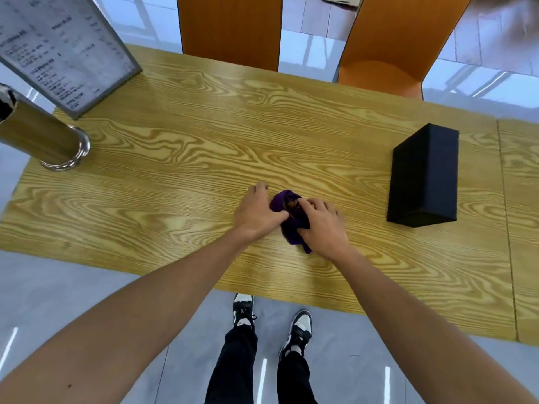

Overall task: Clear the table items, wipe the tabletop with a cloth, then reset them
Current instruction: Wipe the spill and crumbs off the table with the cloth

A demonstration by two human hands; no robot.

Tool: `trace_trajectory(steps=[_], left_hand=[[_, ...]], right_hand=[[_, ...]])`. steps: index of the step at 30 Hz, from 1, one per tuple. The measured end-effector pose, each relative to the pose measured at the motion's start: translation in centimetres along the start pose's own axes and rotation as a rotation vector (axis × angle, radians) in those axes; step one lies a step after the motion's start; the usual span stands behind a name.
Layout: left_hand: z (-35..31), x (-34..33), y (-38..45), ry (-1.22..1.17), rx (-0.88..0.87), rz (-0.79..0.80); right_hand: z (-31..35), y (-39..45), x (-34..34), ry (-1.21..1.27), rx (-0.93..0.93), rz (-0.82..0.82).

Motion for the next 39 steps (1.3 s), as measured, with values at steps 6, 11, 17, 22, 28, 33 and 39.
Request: trace_trajectory(steps=[6, 11, 17, 22, 28, 33, 39], left_hand=[[-2.3, -2.7, 1.1, 0.101, -0.338, 0.233], [-2.0, -3.5, 0.1, 0.169, -0.308, 0.14], [-2.5, -6.5, -3.7, 0.258, -0.251, 0.199], [-3.2, -10.6, -8.0, 0.233, -0.194, 0.26], [-5.2, -15.7, -13.1, 0.211, -0.158, 0.319], [-6.3, -19.5, -16.8, 0.164, -0.153, 0.431], [-6.5, -17.3, -15.3, 0.02, -0.131, 0.445]], right_hand=[[-0.7, 0.3, 1.2, 0.082, 0.045, -0.052], [-1.7, -1.4, 0.8, 0.153, 0.071, -0.043], [-3.4, -5.0, -0.3, 0.124, 0.058, 0.015], [-6.4, -9.2, -1.2, 0.118, 0.054, 0.056], [-10.9, -14.2, -2.4, 0.128, 0.051, 0.101], [-13.8, -17.1, -3.8, 0.067, 0.083, 0.194], [-13.1, -14.8, -1.7, 0.069, 0.125, 0.242]])
Point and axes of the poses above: each hand's wrist, its own y-axis towards the middle knuckle, its own x-axis out of the back of the hand, z = x × y, the point moved 8 cm from there along y, towards the middle knuckle, and after that the axes turned 10 degrees about -x, right-handed, at the moved point
